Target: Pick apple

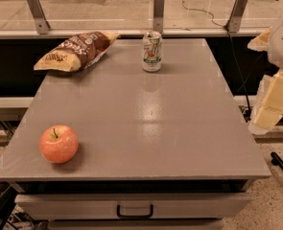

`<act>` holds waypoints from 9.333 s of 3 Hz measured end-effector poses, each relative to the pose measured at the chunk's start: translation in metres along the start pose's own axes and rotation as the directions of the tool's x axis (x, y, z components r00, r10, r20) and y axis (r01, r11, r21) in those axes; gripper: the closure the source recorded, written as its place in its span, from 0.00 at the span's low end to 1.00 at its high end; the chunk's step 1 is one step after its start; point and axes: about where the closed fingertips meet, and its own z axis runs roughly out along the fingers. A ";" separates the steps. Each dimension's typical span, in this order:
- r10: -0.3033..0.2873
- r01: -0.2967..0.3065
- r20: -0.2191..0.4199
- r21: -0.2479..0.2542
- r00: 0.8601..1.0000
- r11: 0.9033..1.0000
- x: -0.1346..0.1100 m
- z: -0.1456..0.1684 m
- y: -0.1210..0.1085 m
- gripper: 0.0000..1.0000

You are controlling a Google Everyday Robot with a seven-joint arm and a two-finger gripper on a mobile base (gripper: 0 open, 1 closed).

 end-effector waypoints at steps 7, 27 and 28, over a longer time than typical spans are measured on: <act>0.092 0.013 0.734 -0.137 0.673 0.991 -0.121 0.077 0.046 0.00; 0.013 0.304 0.910 -0.151 0.414 0.941 -0.311 0.132 0.116 1.00; -0.036 0.303 0.909 -0.101 0.416 0.947 -0.309 0.109 0.098 1.00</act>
Offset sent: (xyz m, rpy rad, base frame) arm -0.0055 0.0111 -0.0044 0.1829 -0.0337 0.0456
